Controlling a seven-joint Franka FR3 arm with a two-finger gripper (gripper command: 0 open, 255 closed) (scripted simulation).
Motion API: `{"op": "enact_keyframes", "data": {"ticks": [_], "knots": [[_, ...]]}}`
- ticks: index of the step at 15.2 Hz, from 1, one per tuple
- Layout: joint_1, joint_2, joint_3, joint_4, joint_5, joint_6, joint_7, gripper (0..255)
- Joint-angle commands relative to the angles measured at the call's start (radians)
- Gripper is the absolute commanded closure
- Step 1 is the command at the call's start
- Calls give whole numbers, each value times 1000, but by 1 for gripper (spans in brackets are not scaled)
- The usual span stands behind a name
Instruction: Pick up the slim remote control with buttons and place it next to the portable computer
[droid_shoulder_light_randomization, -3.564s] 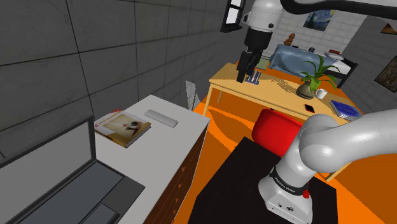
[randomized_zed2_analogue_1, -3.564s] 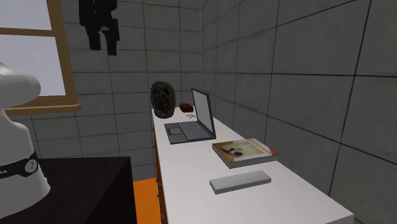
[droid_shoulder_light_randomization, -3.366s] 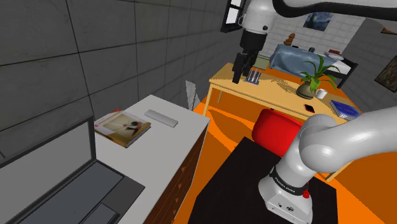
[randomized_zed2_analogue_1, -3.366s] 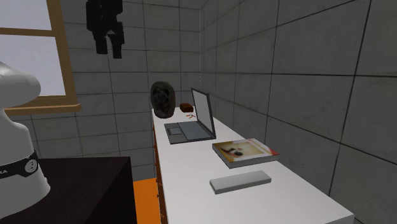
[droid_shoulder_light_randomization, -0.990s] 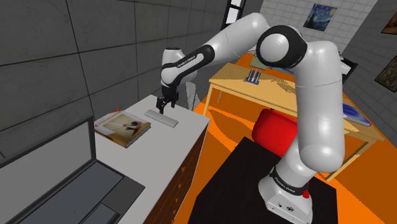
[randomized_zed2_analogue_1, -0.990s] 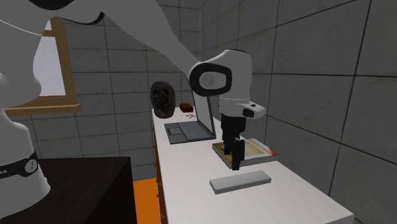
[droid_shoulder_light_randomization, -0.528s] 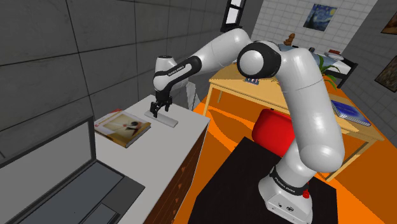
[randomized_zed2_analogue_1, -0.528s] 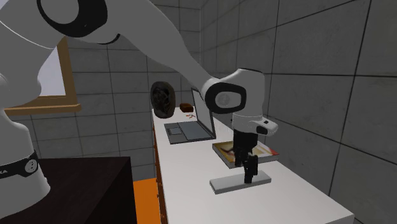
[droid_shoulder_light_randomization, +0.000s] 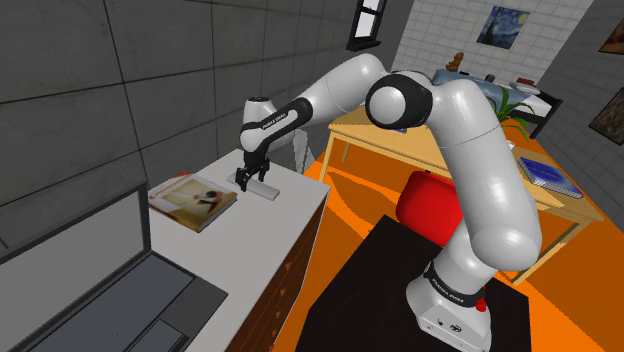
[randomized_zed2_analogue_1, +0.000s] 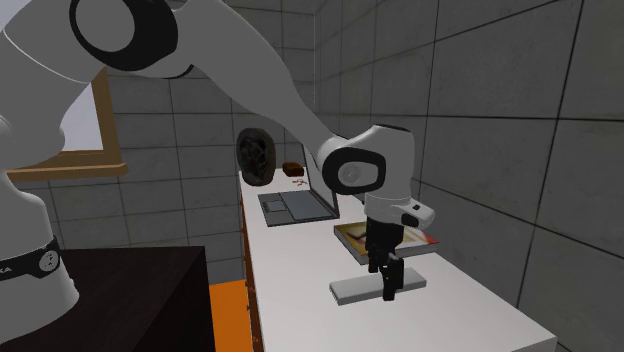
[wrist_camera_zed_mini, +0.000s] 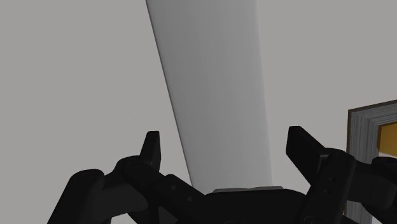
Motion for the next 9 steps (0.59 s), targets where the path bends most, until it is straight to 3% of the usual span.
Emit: {"op": "enact_keyframes", "data": {"ticks": [1, 4, 5, 9], "knots": [[0, 1, 0, 1, 0, 1, 0, 0], [0, 1, 0, 0, 0, 1, 0, 0], [0, 1, 0, 0, 0, 1, 0, 255], [0, 0, 0, -1, 0, 1, 0, 255]]}}
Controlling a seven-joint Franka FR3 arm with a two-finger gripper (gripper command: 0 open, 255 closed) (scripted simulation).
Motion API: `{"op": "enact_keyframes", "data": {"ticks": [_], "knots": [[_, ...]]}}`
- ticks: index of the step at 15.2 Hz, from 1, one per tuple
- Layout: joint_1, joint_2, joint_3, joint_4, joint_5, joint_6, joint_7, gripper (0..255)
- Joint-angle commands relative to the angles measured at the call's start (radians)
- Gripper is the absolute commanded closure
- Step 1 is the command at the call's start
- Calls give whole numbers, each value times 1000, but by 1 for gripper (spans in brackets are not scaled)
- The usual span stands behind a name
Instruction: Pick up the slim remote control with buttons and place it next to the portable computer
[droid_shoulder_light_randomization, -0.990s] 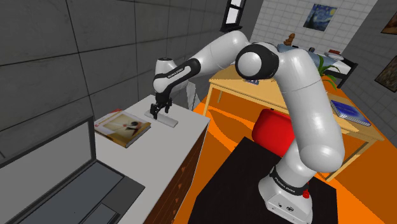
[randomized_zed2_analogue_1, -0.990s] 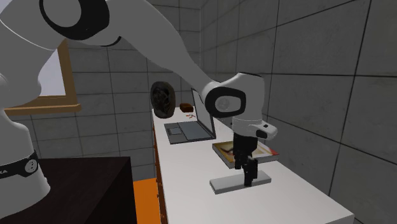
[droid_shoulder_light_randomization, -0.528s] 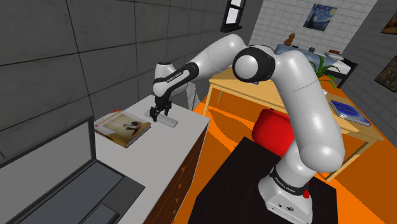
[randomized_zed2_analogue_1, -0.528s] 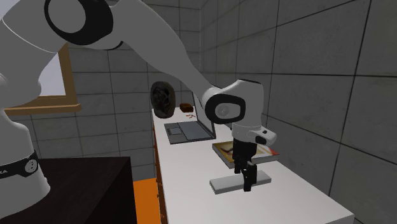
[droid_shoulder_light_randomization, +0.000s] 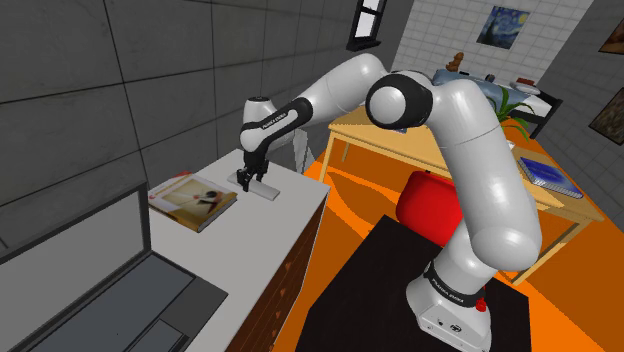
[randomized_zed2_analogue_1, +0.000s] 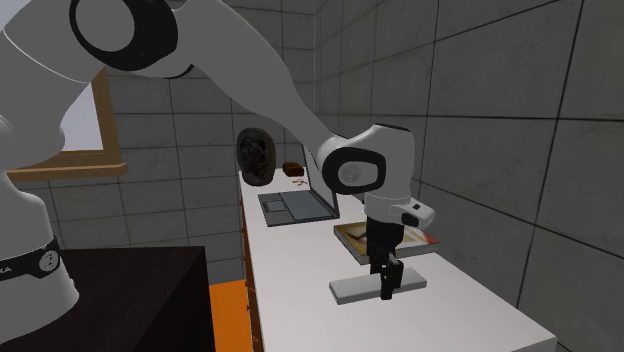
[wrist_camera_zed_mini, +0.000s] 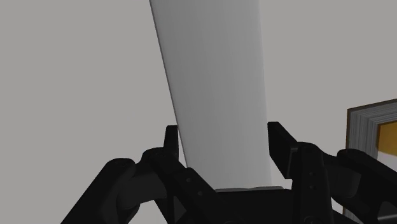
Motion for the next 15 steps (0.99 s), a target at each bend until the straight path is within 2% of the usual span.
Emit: {"op": "enact_keyframes", "data": {"ticks": [1, 5, 15], "knots": [[0, 1, 0, -1, 0, 0, 0, 255], [0, 2, 0, 1, 0, 0, 0, 255], [-1, -92, 1, -14, 1, -80, 2, 255]]}}
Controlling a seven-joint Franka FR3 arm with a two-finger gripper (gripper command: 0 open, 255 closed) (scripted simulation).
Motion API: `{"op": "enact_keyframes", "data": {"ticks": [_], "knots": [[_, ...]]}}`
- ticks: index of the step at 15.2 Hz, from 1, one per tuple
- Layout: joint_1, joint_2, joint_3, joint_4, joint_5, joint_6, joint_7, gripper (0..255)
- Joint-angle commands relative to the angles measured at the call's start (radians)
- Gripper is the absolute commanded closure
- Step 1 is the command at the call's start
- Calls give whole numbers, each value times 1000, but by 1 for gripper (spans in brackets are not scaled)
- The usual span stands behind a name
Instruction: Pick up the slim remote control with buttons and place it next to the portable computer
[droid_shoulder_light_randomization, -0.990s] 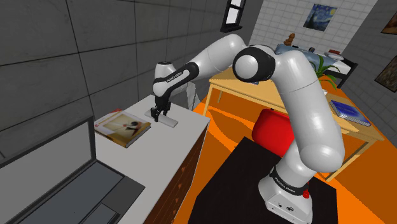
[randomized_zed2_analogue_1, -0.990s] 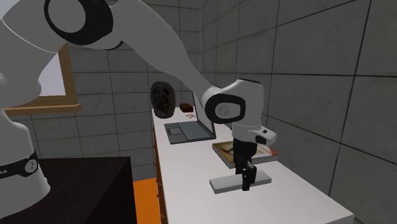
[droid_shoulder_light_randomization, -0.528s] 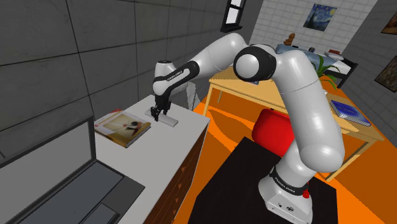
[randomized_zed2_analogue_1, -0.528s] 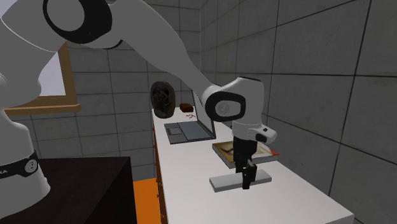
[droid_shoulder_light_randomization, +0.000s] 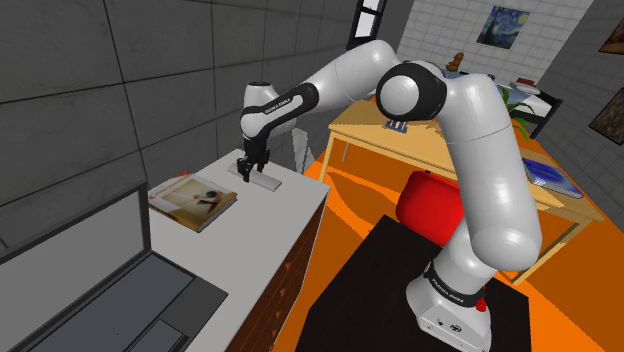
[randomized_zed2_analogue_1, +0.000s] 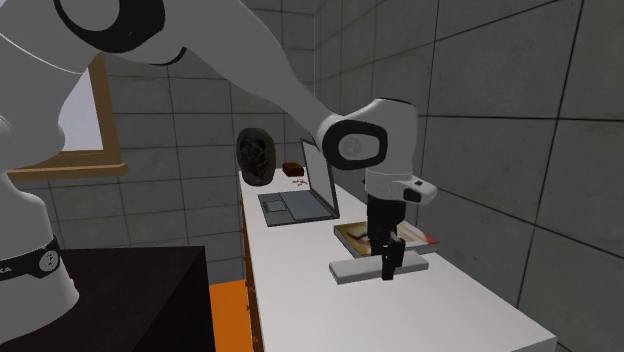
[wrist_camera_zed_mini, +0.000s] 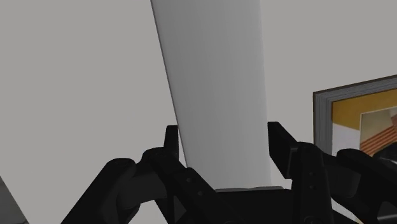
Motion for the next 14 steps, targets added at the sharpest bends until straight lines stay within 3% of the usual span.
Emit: {"op": "enact_keyframes", "data": {"ticks": [1, 14], "knots": [[0, -17, 0, 1, 0, -18, 0, 255], [-1, -116, 1, 23, 1, -139, 2, 255]]}}
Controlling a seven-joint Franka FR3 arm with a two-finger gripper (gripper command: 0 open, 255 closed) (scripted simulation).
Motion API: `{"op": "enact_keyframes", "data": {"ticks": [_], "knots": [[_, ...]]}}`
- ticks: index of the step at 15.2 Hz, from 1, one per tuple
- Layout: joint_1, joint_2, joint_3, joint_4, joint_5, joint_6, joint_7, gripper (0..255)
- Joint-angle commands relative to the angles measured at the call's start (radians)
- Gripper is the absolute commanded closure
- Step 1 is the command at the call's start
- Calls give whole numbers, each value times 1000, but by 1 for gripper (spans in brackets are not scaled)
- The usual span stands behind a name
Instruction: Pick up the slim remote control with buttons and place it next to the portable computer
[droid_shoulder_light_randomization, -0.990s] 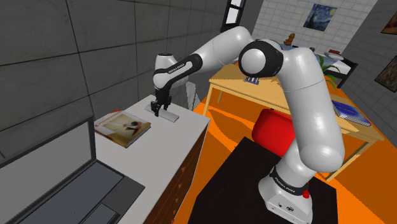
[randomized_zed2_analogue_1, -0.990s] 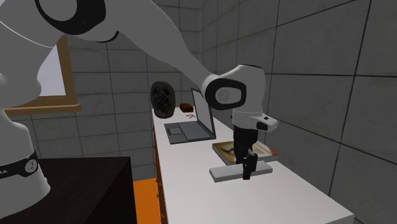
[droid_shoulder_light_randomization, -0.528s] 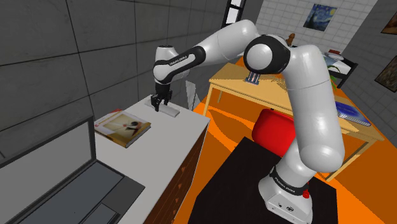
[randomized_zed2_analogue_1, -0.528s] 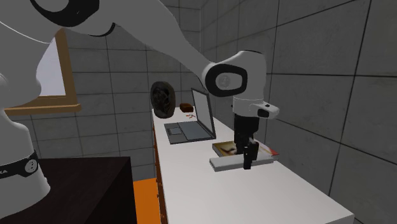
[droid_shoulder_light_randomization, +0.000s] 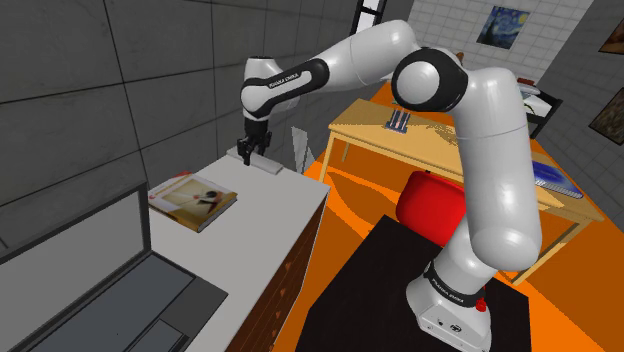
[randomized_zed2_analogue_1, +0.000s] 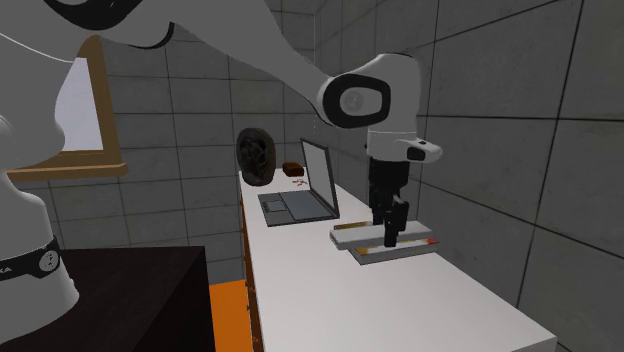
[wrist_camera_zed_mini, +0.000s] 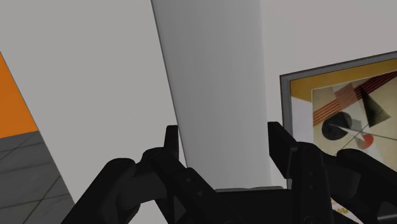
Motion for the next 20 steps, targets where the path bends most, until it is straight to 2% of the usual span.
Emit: {"op": "enact_keyframes", "data": {"ticks": [1, 20], "knots": [[-1, -13, 0, 8, 0, -21, 0, 255], [-1, -104, 1, 125, 1, -229, 2, 255]]}}
